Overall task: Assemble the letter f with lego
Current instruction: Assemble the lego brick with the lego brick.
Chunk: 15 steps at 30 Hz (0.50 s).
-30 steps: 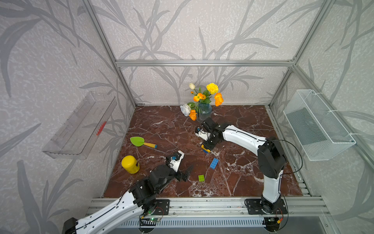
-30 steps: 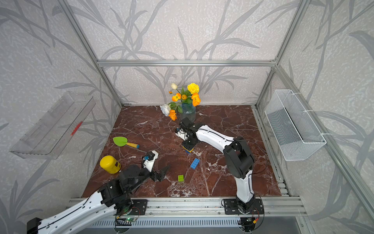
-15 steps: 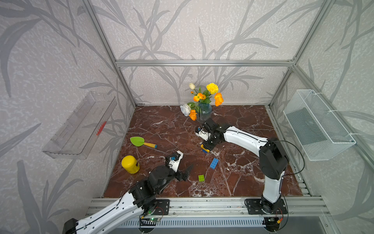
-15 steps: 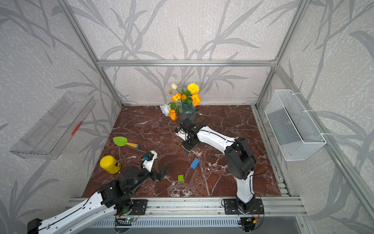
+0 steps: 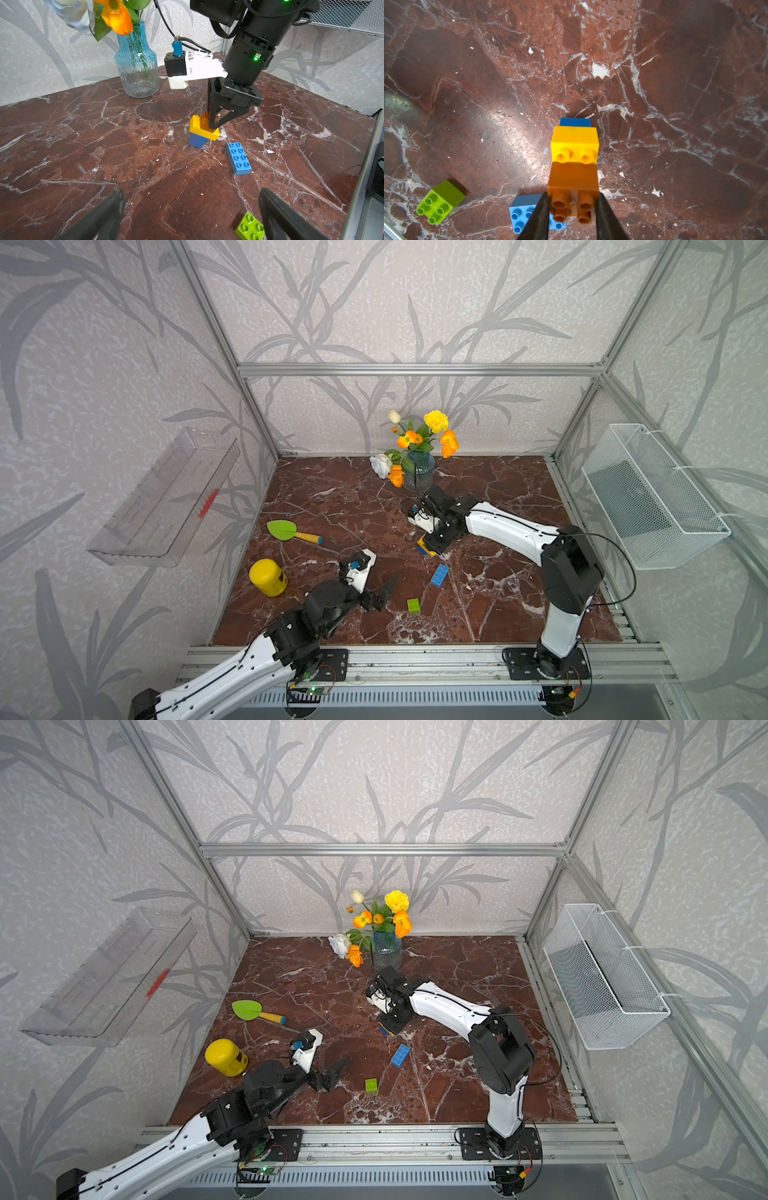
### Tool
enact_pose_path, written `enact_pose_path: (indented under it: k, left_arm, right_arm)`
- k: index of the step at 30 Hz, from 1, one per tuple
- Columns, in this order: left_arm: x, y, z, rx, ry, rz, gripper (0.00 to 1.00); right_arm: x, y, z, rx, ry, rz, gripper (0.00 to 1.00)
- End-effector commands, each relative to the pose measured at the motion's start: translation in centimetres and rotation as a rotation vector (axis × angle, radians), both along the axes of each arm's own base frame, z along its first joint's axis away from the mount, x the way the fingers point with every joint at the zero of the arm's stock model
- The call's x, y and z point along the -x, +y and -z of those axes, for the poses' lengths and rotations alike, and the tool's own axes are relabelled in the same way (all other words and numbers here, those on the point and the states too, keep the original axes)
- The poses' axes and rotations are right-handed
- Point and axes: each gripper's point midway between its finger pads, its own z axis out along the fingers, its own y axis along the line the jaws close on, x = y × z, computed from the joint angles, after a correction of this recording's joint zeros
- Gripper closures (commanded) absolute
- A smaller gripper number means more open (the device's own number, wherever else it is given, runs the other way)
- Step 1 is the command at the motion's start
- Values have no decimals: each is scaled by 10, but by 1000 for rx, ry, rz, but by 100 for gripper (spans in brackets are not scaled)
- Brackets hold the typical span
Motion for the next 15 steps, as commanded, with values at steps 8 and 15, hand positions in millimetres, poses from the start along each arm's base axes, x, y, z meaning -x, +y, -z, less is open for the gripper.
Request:
enact_pose_path:
  k: [8,15]
  left_arm:
    - [0,-1,0,-2,-17,5,1]
    - [-1,0,0,-2,-17,2,1]
  right_arm:
    - [2,-6,23,66,61,25,84]
    - [-6,3,25,55,61,19,83]
